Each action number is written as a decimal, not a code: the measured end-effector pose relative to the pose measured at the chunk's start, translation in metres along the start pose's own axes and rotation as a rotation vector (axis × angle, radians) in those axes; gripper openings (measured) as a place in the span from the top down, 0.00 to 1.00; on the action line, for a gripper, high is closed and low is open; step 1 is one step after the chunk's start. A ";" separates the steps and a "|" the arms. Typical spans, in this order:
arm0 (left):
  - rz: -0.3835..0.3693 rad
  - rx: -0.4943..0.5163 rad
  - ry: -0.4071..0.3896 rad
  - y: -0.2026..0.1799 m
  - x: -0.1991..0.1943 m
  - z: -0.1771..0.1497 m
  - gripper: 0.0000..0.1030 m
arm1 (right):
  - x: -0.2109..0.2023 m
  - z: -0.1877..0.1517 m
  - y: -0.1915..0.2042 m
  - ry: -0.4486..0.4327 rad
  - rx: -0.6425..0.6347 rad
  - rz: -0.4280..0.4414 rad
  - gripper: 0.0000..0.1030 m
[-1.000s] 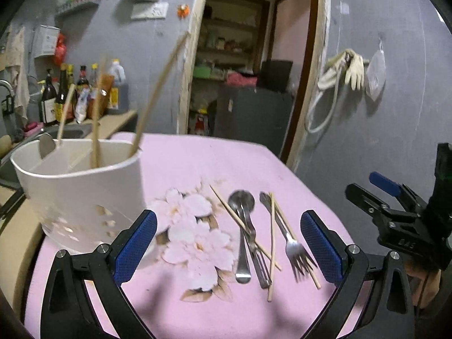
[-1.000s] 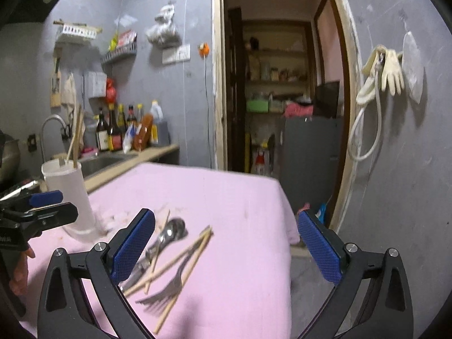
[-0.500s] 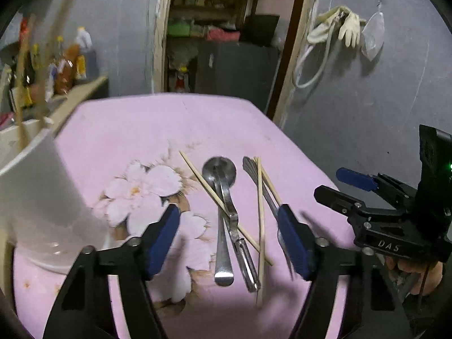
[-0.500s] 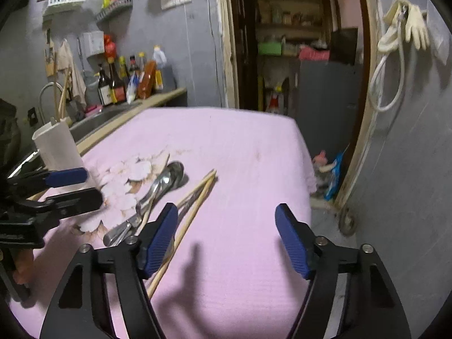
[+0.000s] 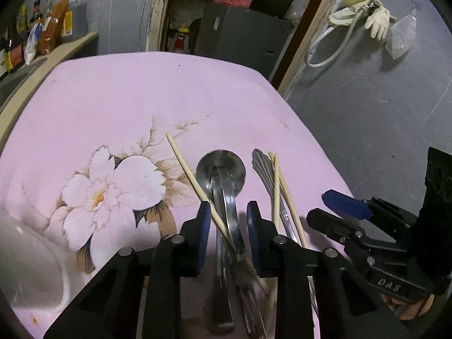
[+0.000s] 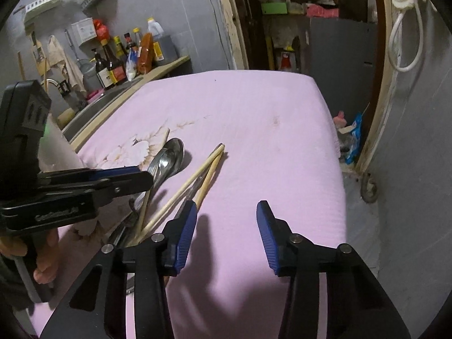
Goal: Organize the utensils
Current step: 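Close the left tool on another steel spoon while the right tool reaches toward the chopsticks, then grip the steel spoon with the left tool while the right tool grasps a wooden chopstick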
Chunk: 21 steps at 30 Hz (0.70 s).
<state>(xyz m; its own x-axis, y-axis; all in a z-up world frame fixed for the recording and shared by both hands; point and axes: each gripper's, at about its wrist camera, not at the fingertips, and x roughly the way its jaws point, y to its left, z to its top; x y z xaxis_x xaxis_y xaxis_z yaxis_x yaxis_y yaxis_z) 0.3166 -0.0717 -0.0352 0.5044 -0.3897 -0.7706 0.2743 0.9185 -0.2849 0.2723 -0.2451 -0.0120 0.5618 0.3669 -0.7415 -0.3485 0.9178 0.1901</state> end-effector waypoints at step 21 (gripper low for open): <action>-0.060 -0.060 0.010 0.020 -0.026 -0.016 0.95 | 0.022 0.015 0.010 0.090 0.038 0.096 0.89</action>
<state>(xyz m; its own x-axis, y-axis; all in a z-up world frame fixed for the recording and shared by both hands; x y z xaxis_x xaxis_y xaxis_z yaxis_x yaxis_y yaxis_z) 0.2955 -0.0419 -0.0297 0.4800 -0.4441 -0.7566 0.2547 0.8958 -0.3643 0.2928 -0.2252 -0.0167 0.4572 0.4400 -0.7729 -0.3681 0.8847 0.2859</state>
